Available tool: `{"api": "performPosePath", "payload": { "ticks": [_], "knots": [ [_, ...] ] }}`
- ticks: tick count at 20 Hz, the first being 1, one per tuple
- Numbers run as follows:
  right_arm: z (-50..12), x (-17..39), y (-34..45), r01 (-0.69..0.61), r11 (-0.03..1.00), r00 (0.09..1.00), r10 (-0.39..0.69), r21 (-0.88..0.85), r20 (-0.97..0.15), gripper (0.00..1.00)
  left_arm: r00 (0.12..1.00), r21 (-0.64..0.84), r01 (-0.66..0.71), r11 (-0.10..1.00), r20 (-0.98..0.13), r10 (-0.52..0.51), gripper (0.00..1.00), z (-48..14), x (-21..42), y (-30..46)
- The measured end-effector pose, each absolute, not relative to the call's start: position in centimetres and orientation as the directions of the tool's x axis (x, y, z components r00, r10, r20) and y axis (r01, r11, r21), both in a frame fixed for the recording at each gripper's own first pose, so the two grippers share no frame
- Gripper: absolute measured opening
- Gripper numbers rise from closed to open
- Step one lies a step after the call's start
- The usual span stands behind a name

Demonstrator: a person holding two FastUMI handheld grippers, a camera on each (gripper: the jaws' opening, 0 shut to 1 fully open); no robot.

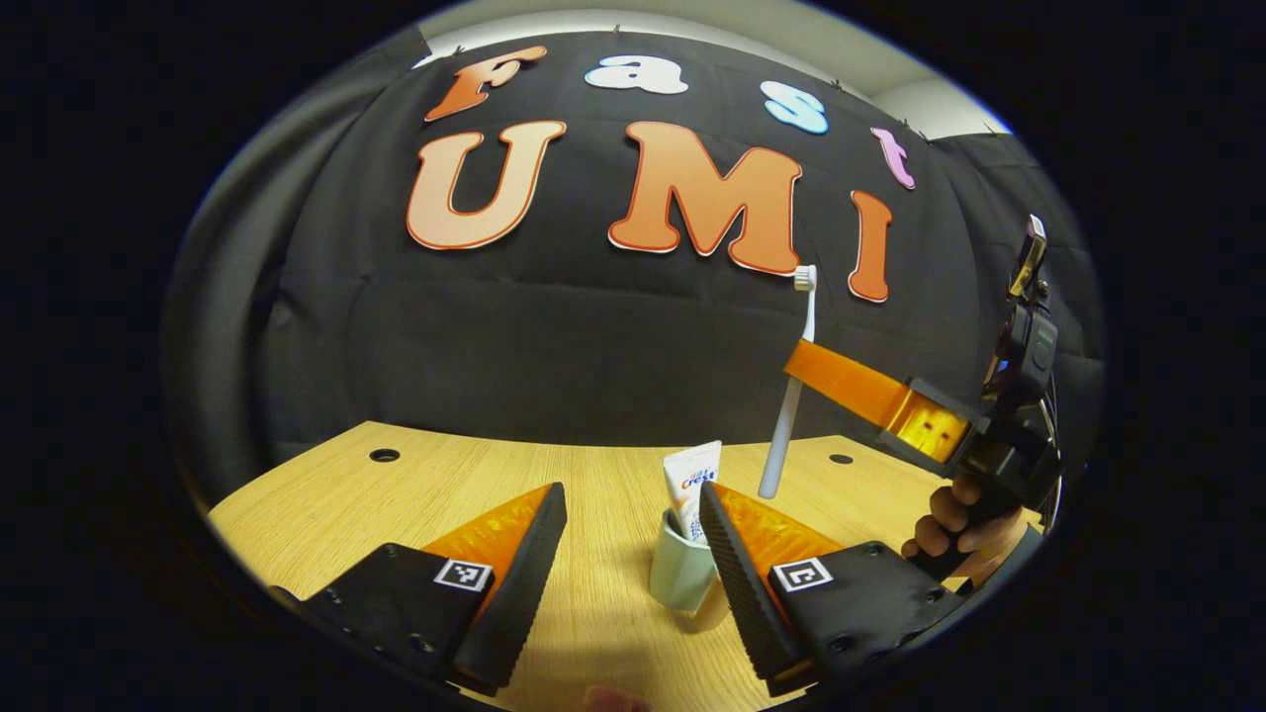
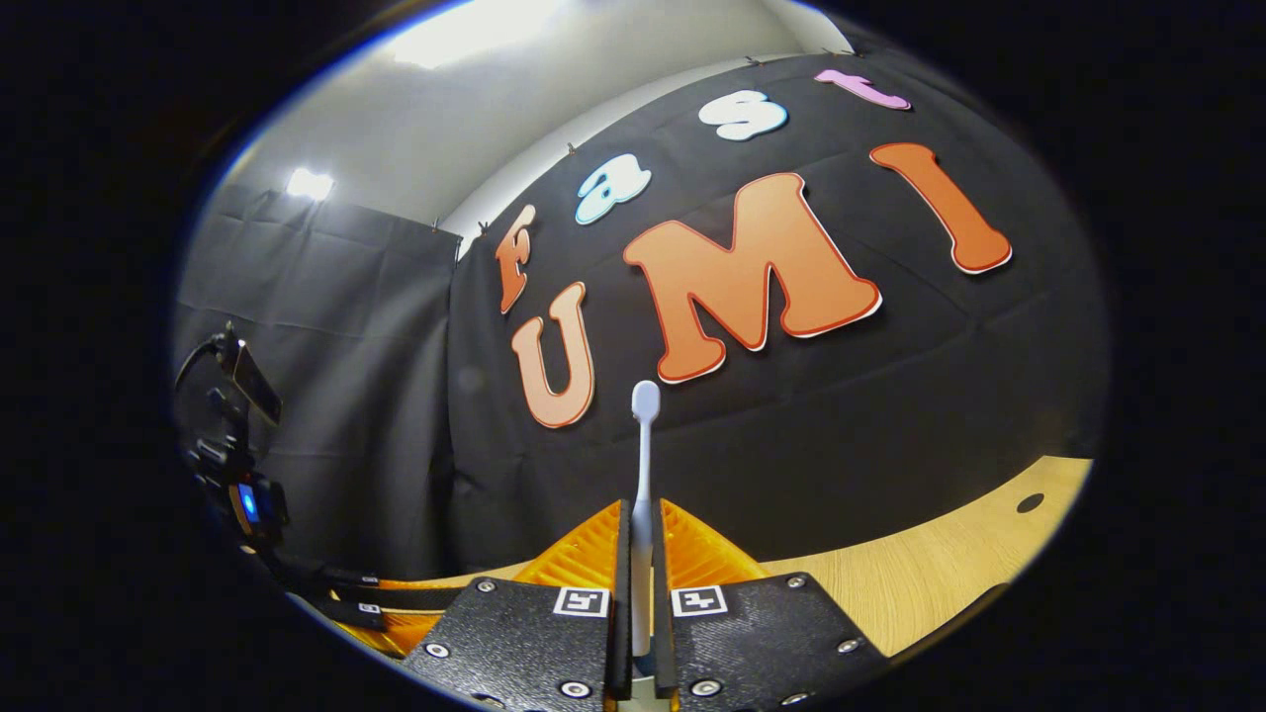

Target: Put the toothbrush and toothpaste on the desktop into the cup, then pick up the cup and place it on the coaster on the desktop.

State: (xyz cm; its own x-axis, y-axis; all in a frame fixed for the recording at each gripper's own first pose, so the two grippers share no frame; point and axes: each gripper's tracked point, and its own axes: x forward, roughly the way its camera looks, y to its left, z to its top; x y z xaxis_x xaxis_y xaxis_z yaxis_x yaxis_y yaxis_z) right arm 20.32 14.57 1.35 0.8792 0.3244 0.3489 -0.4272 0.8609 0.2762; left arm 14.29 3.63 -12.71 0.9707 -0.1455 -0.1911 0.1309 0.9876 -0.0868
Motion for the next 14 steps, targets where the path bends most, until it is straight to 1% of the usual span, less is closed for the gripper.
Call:
{"api": "performPosePath", "payload": {
  "ticks": [1,2,4,9,12,14],
  "knots": [
    [0.6,20.7,14.6,-0.423,0.862,0.884,0.325,0.280,0.336,0.09,0.967,-0.086,0.132,0.988,-0.208,-0.147,0.89,-13.1,14.3,3.5],
    [-0.1,21.0,14.8,-0.421,0.860,0.889,0.329,0.289,0.319,0.09,0.964,-0.081,0.130,0.988,-0.223,-0.145,0.93,-13.5,14.2,3.5],
    [-1.0,21.1,15.4,-0.434,0.852,0.887,0.348,0.293,0.302,0.09,0.956,-0.063,0.133,0.989,-0.256,-0.145,0.95,-13.9,14.0,3.2],
    [-3.0,20.8,15.9,-0.431,0.863,0.894,0.369,0.262,0.252,0.09,0.928,-0.064,0.177,0.982,-0.320,-0.188,0.94,-13.6,13.9,1.5],
    [-3.3,20.5,15.7,-0.431,0.864,0.897,0.377,0.261,0.233,0.10,0.891,-0.069,0.195,0.978,-0.403,-0.206,0.95,-14.1,14.0,0.7],
    [-3.4,19.9,15.3,-0.433,0.866,0.897,0.386,0.251,0.215,0.11,0.865,-0.035,0.199,0.979,-0.463,-0.193,0.95,-14.1,14.0,0.7]
  ]
}}
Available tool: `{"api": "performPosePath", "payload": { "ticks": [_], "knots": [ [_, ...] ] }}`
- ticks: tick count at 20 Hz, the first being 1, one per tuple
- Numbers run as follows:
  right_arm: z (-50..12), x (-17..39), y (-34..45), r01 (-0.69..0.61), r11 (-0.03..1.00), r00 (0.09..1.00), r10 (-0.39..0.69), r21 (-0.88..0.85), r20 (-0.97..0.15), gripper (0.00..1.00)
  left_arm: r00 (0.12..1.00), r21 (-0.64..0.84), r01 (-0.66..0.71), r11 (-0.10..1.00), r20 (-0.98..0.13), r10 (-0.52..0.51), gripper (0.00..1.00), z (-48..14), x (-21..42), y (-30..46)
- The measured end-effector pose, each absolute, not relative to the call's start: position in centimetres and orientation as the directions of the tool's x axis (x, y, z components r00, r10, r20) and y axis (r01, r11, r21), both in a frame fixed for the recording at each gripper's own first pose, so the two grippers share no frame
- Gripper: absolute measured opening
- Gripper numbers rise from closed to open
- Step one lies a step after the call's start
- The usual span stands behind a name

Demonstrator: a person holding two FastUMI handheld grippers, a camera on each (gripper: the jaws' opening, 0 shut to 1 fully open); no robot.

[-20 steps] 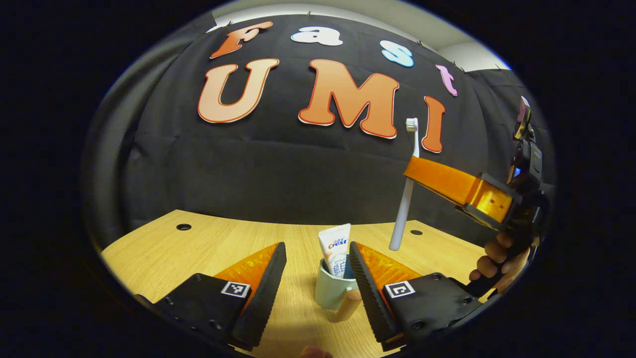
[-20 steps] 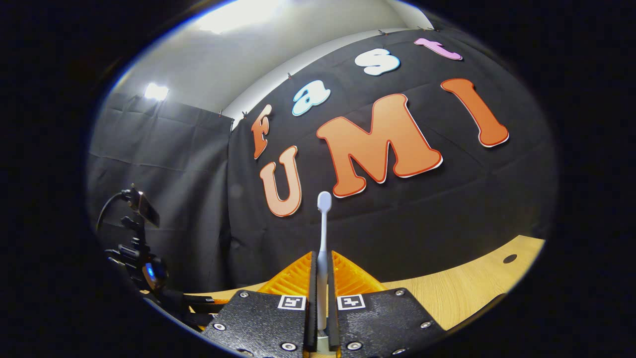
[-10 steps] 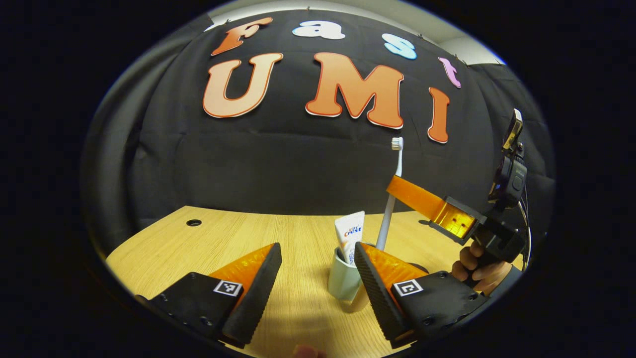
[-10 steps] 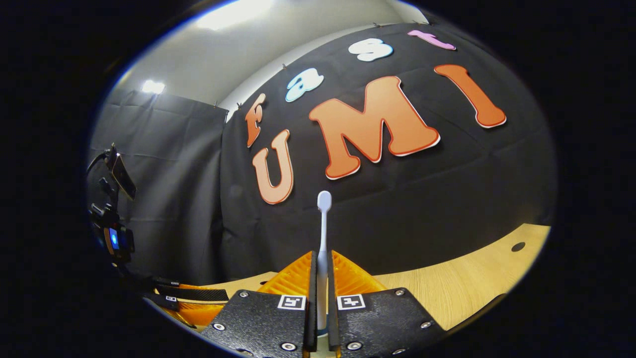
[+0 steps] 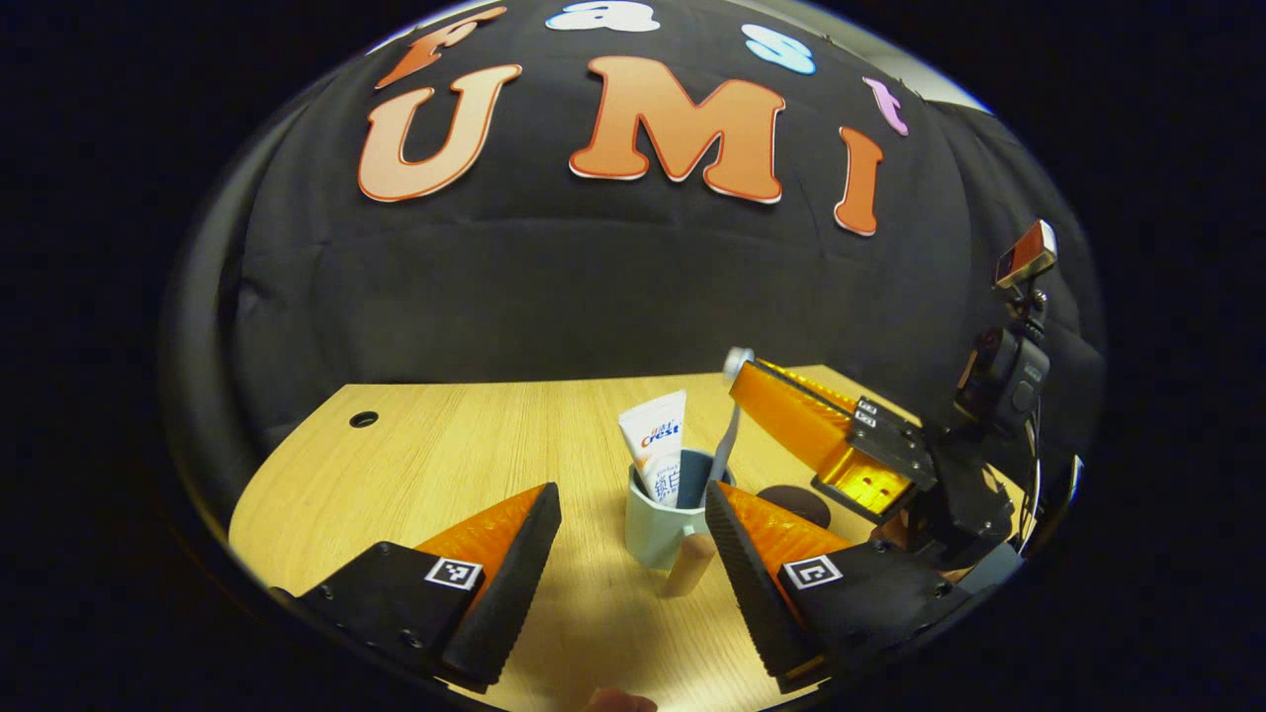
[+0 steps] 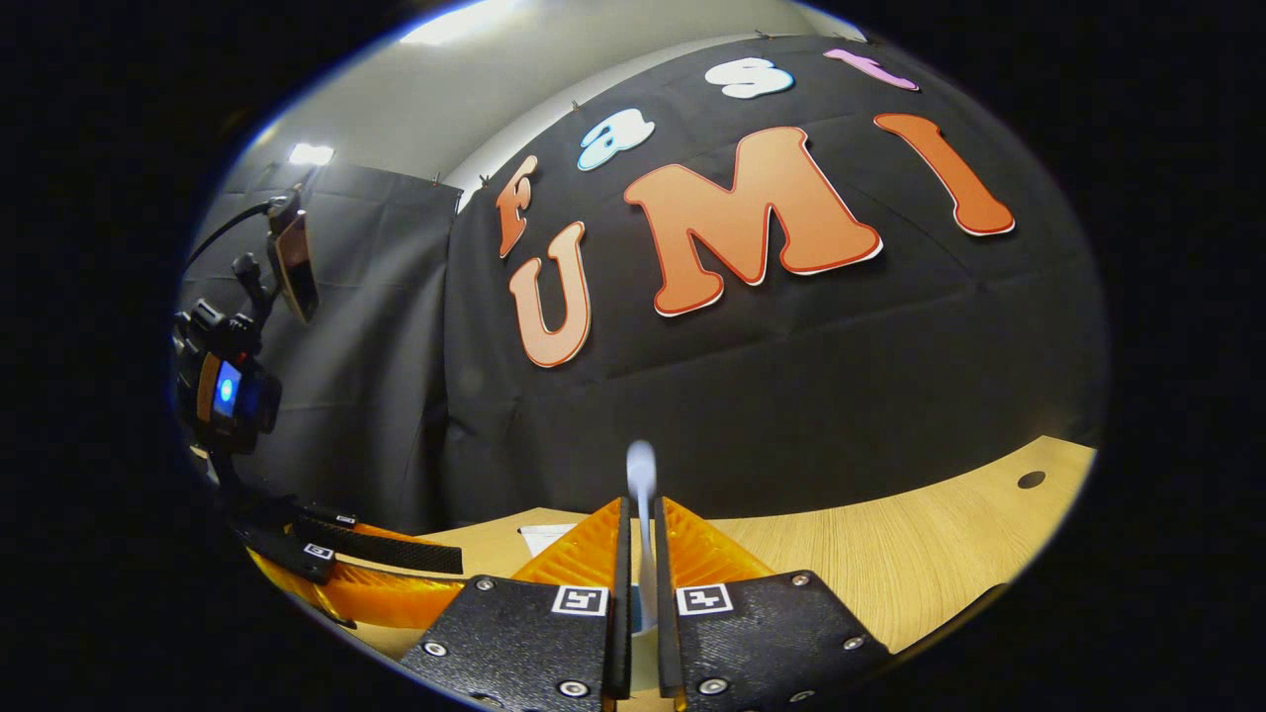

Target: Put the toothbrush and toothpaste on the desktop into the cup, then pick up the cup and place it on the coaster on the desktop.

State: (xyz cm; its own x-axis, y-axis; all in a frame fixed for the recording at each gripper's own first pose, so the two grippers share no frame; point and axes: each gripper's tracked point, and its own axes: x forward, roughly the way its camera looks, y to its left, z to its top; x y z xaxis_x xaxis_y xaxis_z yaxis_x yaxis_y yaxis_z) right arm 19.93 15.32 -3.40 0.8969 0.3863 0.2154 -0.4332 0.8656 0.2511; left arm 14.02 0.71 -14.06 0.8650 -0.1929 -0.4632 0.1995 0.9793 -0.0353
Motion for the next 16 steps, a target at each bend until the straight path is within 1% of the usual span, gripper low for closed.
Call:
{"api": "performPosePath", "payload": {
  "ticks": [2,4,5,6,7,9,10,11,12,13,15,16],
  "knots": [
    [-3.2,19.1,14.7,-0.439,0.865,0.895,0.397,0.244,0.204,0.13,0.848,-0.017,0.211,0.977,-0.494,-0.191,0.95,-13.8,14.3,0.5],
    [-2.5,18.2,13.9,-0.443,0.863,0.893,0.400,0.244,0.207,0.17,0.828,-0.023,0.223,0.975,-0.523,-0.202,0.95,-12.7,13.6,-0.1],
    [-2.1,17.7,13.5,-0.447,0.863,0.890,0.404,0.236,0.210,0.22,0.810,-0.029,0.234,0.972,-0.547,-0.212,0.95,-12.5,13.5,-0.5],
    [-1.7,17.0,13.0,-0.450,0.864,0.888,0.408,0.224,0.211,0.23,0.778,-0.038,0.250,0.967,-0.586,-0.225,0.95,-12.9,13.4,-0.8],
    [-1.2,16.3,12.5,-0.451,0.868,0.886,0.408,0.206,0.220,0.21,0.750,-0.044,0.264,0.964,-0.619,-0.233,0.95,-13.2,13.4,-1.1],
    [0.1,14.6,10.6,-0.435,0.886,0.887,0.390,0.159,0.247,0.41,0.702,-0.024,0.278,0.960,-0.678,-0.220,0.95,-14.5,14.1,-1.3],
    [0.7,13.8,9.6,-0.425,0.894,0.888,0.382,0.140,0.256,0.44,0.676,-0.008,0.280,0.960,-0.708,-0.203,0.96,-14.6,13.8,-1.6],
    [0.8,13.3,8.9,-0.414,0.902,0.892,0.374,0.125,0.256,0.52,0.647,-0.007,0.282,0.959,-0.737,-0.196,0.96,-14.7,13.9,-1.9],
    [0.9,12.7,8.1,-0.406,0.907,0.895,0.369,0.116,0.251,0.54,0.622,-0.019,0.288,0.957,-0.757,-0.203,0.95,-15.0,14.2,-2.4],
    [0.8,12.0,7.1,-0.394,0.912,0.901,0.358,0.117,0.245,0.63,0.594,-0.028,0.305,0.952,-0.775,-0.214,0.95,-14.9,14.3,-2.7],
    [0.3,10.7,5.5,-0.373,0.920,0.911,0.337,0.124,0.237,0.71,0.563,-0.011,0.329,0.944,-0.800,-0.205,0.95,-15.0,15.0,-2.8],
    [0.3,10.1,4.6,-0.357,0.926,0.916,0.322,0.120,0.238,0.74,0.552,0.003,0.332,0.943,-0.812,-0.192,0.95,-15.1,14.9,-3.0]
  ]
}}
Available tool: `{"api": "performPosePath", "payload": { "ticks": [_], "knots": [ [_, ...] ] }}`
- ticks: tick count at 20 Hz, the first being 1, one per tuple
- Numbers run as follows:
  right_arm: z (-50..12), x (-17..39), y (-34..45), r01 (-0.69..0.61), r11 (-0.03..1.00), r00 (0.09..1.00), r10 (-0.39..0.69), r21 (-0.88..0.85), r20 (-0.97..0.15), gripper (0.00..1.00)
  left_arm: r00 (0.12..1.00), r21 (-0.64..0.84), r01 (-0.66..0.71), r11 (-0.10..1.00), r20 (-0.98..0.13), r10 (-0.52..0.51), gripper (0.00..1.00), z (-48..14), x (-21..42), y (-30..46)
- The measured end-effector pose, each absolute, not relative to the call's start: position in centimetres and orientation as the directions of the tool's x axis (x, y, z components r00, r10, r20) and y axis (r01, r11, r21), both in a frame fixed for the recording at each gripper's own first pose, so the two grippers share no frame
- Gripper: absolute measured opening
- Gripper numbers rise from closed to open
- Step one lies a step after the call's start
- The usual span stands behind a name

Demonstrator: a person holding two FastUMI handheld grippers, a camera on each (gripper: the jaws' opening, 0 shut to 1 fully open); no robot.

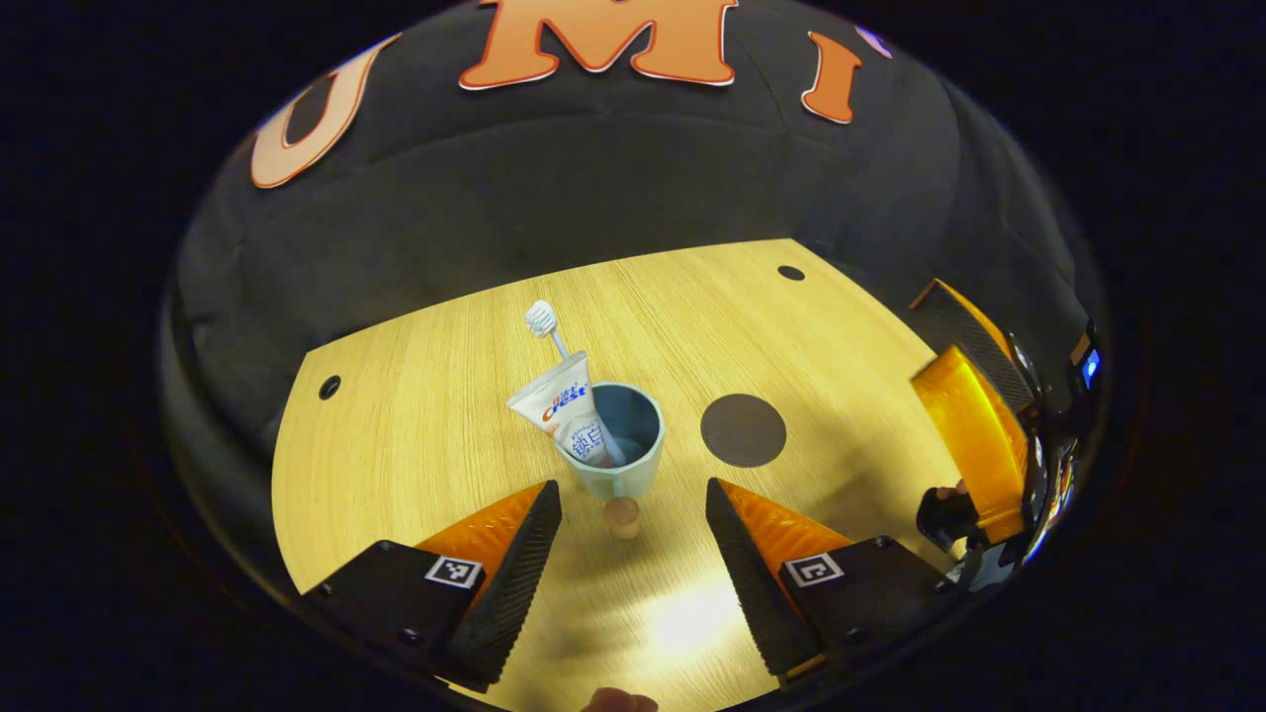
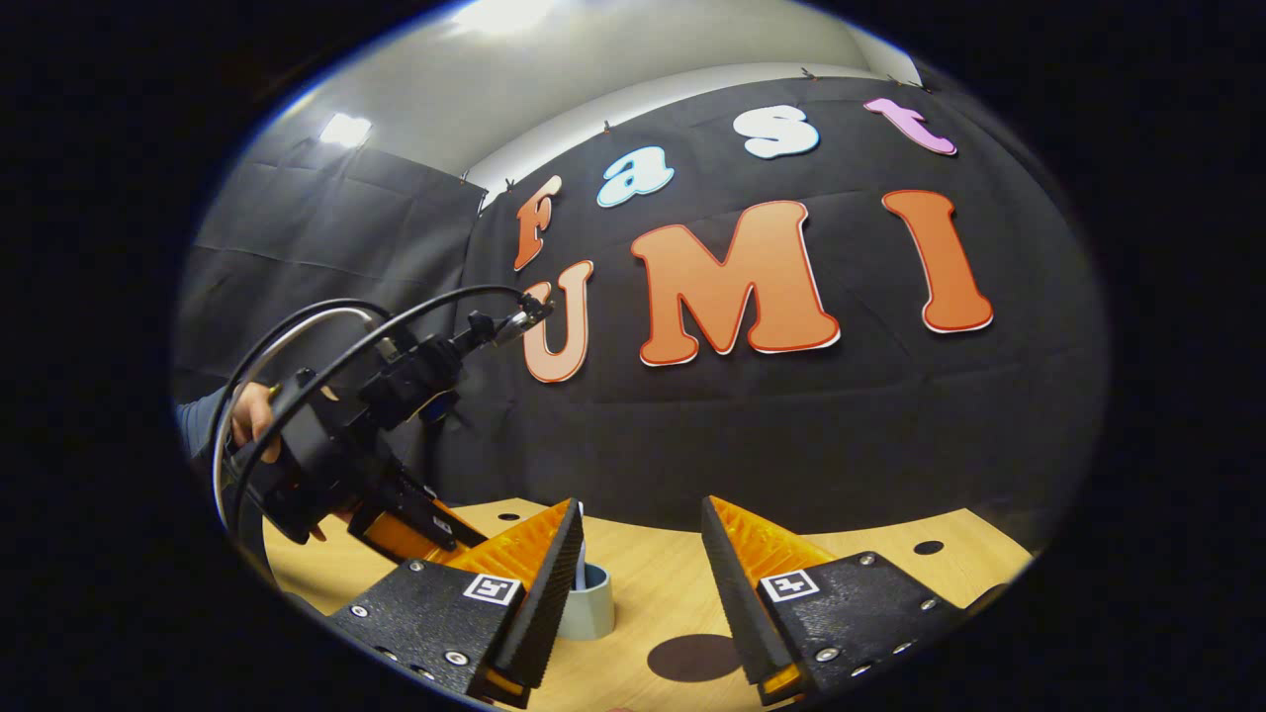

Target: Put the toothbrush and toothpaste on the desktop into the cup, then pick up the cup and place it on the coaster on the desktop.

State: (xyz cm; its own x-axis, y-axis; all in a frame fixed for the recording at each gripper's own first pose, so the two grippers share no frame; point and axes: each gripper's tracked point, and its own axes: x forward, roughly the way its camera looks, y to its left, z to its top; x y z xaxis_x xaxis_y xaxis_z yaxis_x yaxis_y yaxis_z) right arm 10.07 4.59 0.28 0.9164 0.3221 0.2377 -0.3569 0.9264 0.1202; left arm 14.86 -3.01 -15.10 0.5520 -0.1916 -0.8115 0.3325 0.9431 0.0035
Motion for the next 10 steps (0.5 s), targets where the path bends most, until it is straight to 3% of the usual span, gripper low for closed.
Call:
{"api": "performPosePath", "payload": {
  "ticks": [3,4,5,10],
  "knots": [
    [0.3,8.6,1.6,-0.310,0.944,0.931,0.277,0.115,0.238,0.80,0.483,-0.014,0.329,0.944,-0.857,-0.181,0.95,-15.5,15.2,-3.4],
    [0.3,8.2,0.8,-0.301,0.946,0.935,0.267,0.121,0.231,0.75,0.460,-0.019,0.323,0.946,-0.871,-0.174,0.95,-15.9,15.4,-3.4],
    [0.2,7.9,0.2,-0.293,0.948,0.939,0.260,0.127,0.227,0.81,0.436,-0.022,0.316,0.948,-0.885,-0.166,0.95,-16.4,15.7,-3.4],
    [0.0,5.9,-2.4,-0.244,0.958,0.953,0.208,0.152,0.221,0.85,0.336,0.003,0.307,0.952,-0.936,-0.106,0.96,-18.2,16.6,-3.4]
  ]
}}
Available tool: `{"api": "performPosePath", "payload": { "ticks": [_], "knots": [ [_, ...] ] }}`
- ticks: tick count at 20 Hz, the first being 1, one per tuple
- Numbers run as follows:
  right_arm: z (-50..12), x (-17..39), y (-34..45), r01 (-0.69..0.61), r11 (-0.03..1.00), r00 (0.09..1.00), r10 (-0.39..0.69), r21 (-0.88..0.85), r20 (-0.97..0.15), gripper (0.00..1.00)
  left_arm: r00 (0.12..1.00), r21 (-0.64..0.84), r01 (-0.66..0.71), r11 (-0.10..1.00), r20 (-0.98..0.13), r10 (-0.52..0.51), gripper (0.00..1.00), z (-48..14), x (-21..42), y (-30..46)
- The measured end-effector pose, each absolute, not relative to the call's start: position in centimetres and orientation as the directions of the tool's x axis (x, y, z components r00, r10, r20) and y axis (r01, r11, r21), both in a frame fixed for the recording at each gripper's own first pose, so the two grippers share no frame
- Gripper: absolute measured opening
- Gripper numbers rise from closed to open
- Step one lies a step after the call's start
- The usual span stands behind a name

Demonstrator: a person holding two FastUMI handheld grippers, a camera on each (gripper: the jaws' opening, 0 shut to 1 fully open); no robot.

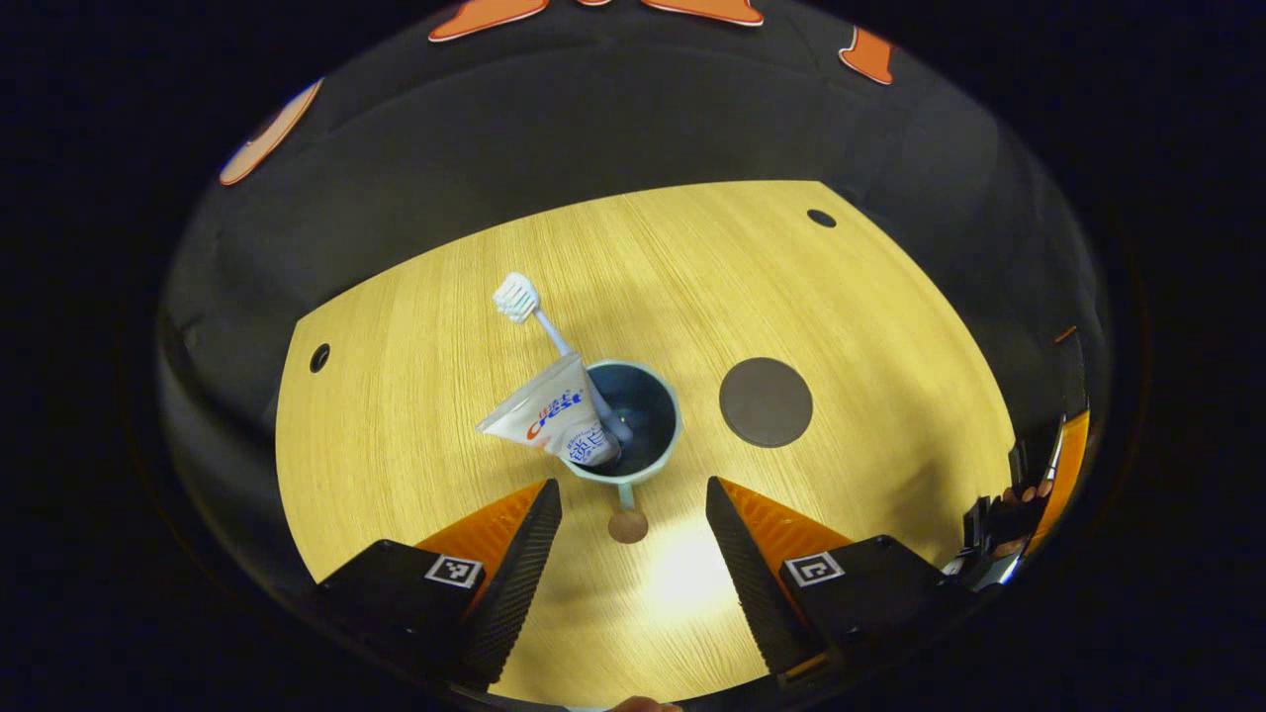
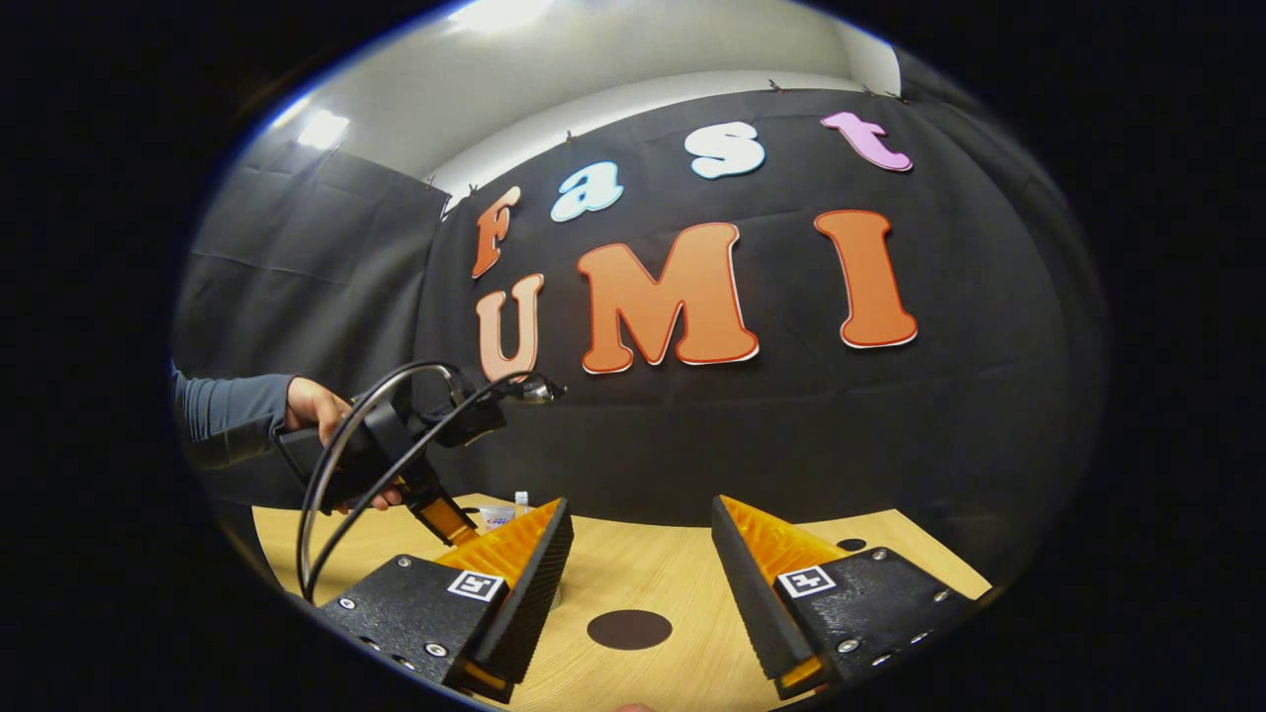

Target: Put the toothbrush and toothpaste on the desktop into the cup, then pick up the cup and place it on the coaster on the desktop.

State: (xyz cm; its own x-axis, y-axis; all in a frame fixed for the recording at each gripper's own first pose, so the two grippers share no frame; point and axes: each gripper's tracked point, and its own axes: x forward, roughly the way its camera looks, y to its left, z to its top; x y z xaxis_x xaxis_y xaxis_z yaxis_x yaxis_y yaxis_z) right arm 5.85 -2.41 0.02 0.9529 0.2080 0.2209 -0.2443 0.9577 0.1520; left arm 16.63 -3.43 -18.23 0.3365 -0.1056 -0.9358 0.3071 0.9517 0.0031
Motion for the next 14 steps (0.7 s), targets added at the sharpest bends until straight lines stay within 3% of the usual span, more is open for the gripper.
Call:
{"api": "performPosePath", "payload": {
  "ticks": [5,11,13,14],
  "knots": [
    [-1.4,3.9,-3.0,-0.219,0.973,0.961,0.205,0.064,0.184,0.86,0.264,0.021,0.305,0.952,-0.962,-0.064,0.96,-19.2,16.7,-3.6],
    [-1.3,1.6,-3.6,-0.226,0.974,0.957,0.215,0.034,0.194,0.99,0.201,0.017,0.310,0.951,-0.978,-0.048,0.96,-19.4,16.4,-3.8],
    [-1.7,1.1,-3.6,-0.233,0.972,0.958,0.225,0.030,0.179,0.94,0.179,0.032,0.309,0.950,-0.984,-0.025,0.95,-19.6,16.2,-3.5],
    [-1.8,0.9,-3.7,-0.234,0.972,0.958,0.226,0.028,0.175,0.95,0.166,0.039,0.306,0.951,-0.986,-0.013,0.87,-19.8,16.4,-3.3]
  ]
}}
